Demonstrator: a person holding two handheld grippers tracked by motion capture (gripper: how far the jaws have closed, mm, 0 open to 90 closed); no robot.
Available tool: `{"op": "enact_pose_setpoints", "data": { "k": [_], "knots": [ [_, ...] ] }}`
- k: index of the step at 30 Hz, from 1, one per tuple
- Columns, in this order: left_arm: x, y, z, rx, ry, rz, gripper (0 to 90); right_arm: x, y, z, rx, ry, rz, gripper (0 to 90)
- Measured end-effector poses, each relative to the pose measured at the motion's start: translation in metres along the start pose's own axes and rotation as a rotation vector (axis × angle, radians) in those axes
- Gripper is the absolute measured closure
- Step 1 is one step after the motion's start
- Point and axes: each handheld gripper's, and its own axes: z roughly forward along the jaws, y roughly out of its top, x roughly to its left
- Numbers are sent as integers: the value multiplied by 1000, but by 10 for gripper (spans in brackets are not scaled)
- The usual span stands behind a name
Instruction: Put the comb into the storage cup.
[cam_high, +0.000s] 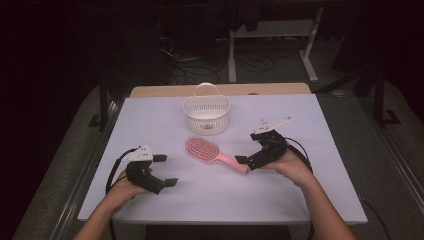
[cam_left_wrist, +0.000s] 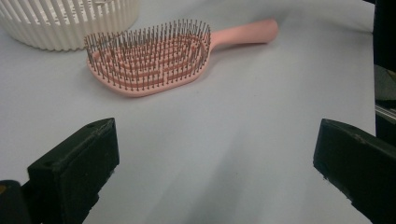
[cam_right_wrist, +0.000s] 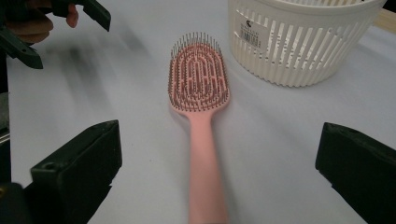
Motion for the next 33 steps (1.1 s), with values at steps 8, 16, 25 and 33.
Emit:
{"op": "enact_pose_setpoints", "data": {
  "k": [8, 16, 25, 33],
  "knots": [
    [0, -1, -1, -3, -2, -3, 3, 1, 10, 5, 8, -1, -8, 0],
    [0, 0, -1, -3, -6, -11, 2, -1, 19, 9, 13, 1, -12, 0],
    [1, 0, 0, 7, -14, -22, 2, -2, 29, 12, 16, 1, -17, 0],
    [0, -1, 0, 9, -11, -9, 2, -4, 39, 13, 11, 5, -22, 0]
  ]
}}
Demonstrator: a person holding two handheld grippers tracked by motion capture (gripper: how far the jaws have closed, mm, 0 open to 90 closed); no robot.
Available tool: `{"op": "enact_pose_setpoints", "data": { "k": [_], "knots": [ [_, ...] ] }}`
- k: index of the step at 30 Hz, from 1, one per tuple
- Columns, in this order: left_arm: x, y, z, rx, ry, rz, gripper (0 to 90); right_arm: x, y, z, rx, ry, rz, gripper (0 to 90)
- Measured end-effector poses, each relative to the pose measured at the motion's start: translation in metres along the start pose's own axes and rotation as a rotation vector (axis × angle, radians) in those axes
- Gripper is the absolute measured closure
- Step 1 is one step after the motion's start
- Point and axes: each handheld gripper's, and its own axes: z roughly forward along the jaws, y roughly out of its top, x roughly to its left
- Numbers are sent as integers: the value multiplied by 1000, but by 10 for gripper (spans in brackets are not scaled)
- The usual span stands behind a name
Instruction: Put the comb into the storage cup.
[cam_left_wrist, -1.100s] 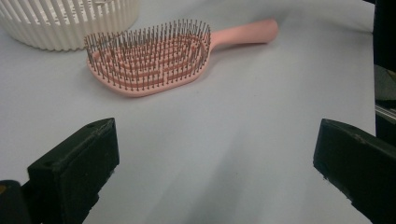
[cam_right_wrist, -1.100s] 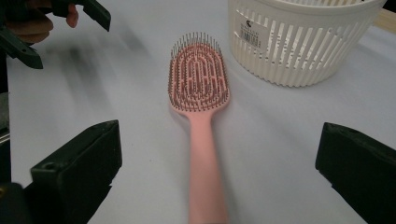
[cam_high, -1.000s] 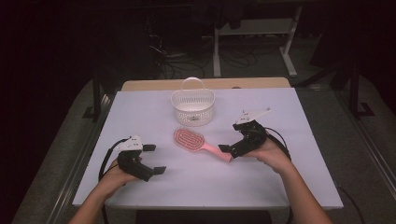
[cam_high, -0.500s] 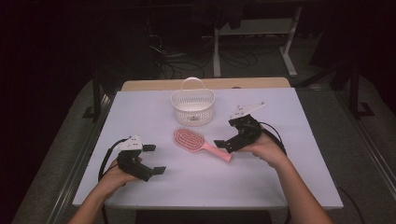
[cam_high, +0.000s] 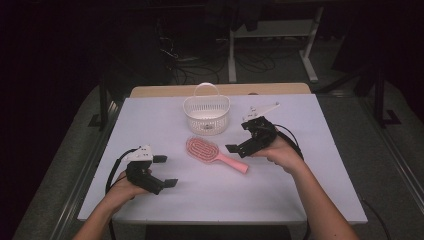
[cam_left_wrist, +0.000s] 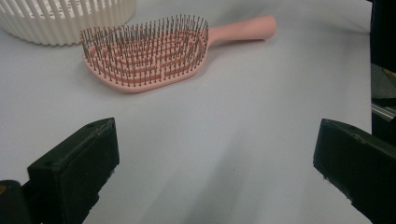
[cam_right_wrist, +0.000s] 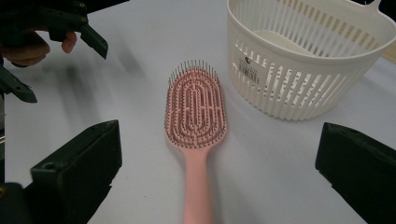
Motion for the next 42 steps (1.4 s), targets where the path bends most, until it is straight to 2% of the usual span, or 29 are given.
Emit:
{"op": "enact_pose_setpoints", "data": {
  "k": [16, 42],
  "knots": [
    [0, 0, -1, -7, 8, 0, 2, -3, 15, 7, -5, 8, -6, 0],
    [0, 1, -1, -9, 5, 1, 2, -2, 33, 29, -2, -1, -17, 0]
  ]
}}
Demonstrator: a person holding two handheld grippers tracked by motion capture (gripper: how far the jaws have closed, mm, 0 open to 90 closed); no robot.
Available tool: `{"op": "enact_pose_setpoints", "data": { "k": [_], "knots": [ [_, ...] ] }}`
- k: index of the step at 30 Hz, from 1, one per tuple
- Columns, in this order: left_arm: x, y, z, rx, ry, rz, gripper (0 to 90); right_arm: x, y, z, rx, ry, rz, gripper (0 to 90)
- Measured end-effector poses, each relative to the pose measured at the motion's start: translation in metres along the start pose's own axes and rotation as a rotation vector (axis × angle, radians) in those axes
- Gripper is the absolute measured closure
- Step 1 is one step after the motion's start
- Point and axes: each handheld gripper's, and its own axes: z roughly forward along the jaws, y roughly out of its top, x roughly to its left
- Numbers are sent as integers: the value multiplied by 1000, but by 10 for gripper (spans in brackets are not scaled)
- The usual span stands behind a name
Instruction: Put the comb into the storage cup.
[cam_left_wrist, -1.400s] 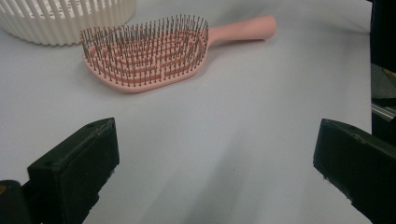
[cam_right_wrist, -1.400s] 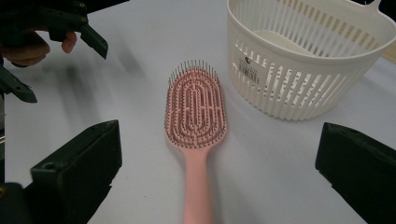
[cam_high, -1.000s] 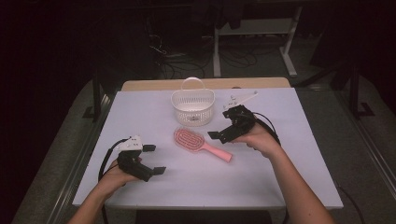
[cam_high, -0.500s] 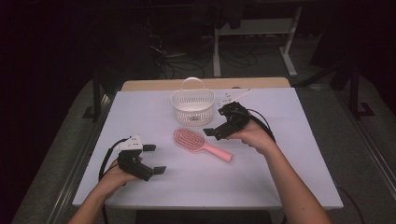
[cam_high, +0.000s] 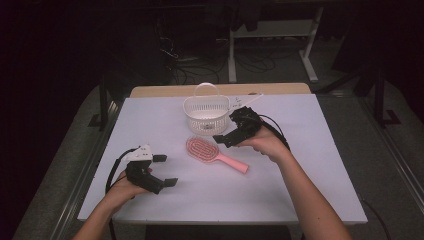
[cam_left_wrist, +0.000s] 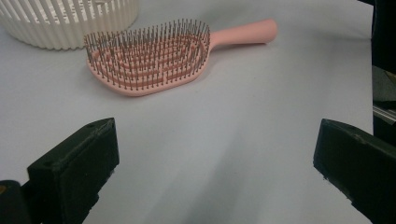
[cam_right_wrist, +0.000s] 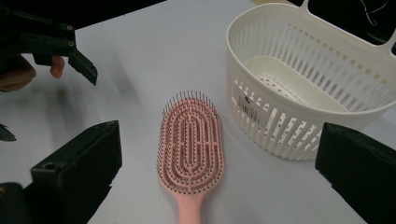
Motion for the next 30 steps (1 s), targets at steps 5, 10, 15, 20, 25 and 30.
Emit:
{"op": "enact_pose_setpoints", "data": {
  "k": [5, 10, 15, 20, 25, 30],
  "knots": [
    [0, 0, 0, 1, -2, 3, 2, -1, 3, 5, 9, 2, -3, 0],
    [0, 0, 0, 2, -3, 1, 2, -1, 6, 9, 24, 10, -5, 0],
    [0, 0, 0, 3, -4, 2, 2, 0, 9, 13, 52, 11, -20, 0],
    [0, 0, 0, 3, -5, 3, 2, 1, 11, 16, 80, 7, -30, 0],
    [0, 0, 0, 3, -5, 3, 2, 2, 11, 20, 127, 9, -41, 0],
    [0, 0, 0, 3, -5, 2, 2, 2, 8, 26, 177, 7, -53, 0]
  ]
}}
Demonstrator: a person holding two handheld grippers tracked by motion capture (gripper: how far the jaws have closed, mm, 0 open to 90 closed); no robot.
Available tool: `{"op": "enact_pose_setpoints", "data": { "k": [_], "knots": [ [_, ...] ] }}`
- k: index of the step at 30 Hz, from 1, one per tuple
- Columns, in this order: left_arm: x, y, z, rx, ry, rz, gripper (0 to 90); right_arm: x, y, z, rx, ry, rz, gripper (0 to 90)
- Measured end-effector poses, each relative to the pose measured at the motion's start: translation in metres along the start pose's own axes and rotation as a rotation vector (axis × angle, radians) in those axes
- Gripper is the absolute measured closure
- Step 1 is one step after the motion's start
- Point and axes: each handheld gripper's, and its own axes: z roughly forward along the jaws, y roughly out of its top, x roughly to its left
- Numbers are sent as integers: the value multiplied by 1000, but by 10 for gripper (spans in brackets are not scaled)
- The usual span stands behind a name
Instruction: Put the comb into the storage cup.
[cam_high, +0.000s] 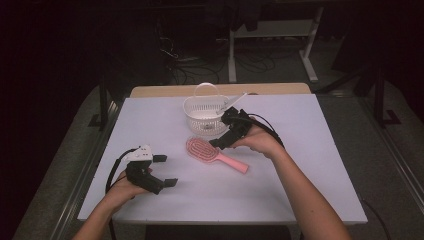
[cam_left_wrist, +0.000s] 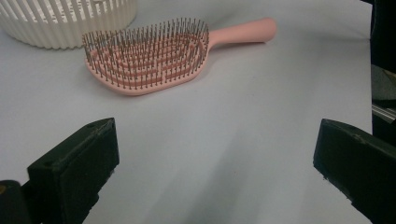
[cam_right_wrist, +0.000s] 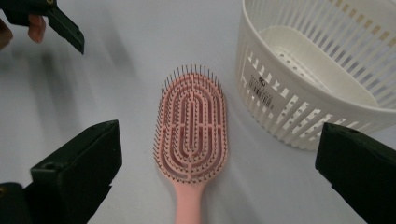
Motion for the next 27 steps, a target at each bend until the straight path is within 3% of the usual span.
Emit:
{"op": "enact_pose_setpoints", "data": {
  "k": [27],
  "knots": [
    [-1, 0, 0, 0, 0, -1, 2, 3, -4, 16, 178, -10, -28, 2]
  ]
}}
